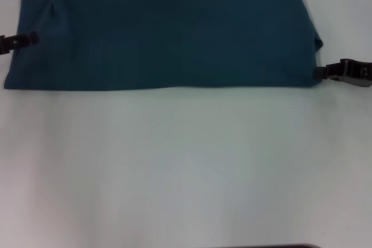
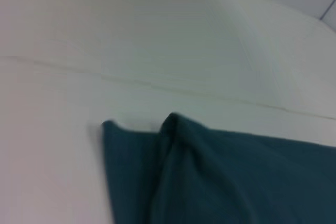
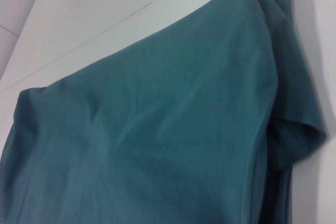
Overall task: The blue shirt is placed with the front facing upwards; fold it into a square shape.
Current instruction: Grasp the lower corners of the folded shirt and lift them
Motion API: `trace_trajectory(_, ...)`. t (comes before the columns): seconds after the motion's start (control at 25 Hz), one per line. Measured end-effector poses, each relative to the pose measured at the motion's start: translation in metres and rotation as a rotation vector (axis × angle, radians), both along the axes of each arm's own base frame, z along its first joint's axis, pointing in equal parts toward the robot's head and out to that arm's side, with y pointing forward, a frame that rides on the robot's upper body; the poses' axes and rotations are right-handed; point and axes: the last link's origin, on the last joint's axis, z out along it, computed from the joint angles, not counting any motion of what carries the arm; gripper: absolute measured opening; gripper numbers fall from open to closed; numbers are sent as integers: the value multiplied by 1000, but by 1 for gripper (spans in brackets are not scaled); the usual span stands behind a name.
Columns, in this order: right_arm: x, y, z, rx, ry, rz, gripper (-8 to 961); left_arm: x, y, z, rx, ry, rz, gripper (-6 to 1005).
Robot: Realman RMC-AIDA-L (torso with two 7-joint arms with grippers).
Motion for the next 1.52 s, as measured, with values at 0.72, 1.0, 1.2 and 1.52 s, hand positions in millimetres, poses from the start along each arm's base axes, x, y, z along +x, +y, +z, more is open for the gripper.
trace_trajectory(0.72,-3,2,-1,-2,-5,11,1,-21,-16,-3,-144,-23,79,950)
trace_trajectory(1.0,-3,2,-1,-4,-4,12,1,-22,-14,-1,-129,-7,80,950)
trace_trajectory(1.2,-2,1,-1,-3,-3,9,1,-23,-13,-1,-123,0,82,950)
trace_trajectory(1.52,-2,0,-2,-3,-2,8,0,-19,-11,-6,-148,16,67,950)
